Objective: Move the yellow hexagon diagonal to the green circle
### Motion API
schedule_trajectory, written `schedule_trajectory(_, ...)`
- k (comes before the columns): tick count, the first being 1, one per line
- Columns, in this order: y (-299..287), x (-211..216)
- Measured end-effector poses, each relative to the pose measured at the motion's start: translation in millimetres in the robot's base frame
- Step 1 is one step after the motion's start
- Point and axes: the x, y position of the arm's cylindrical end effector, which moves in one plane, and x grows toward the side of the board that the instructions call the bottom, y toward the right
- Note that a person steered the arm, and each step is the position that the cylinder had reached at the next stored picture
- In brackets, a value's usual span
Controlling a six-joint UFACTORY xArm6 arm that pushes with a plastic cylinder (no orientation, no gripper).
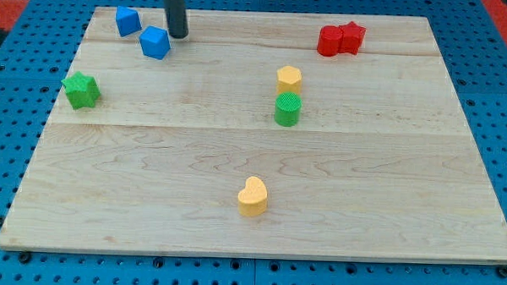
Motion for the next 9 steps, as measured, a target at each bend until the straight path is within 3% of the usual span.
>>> schedule_trajectory(1,-62,23)
schedule_trajectory(3,115,123)
schedule_trajectory(4,205,123)
schedule_trajectory(5,230,112)
schedule_trajectory(6,164,75)
schedule_trajectory(8,156,2)
schedule_trajectory(9,160,55)
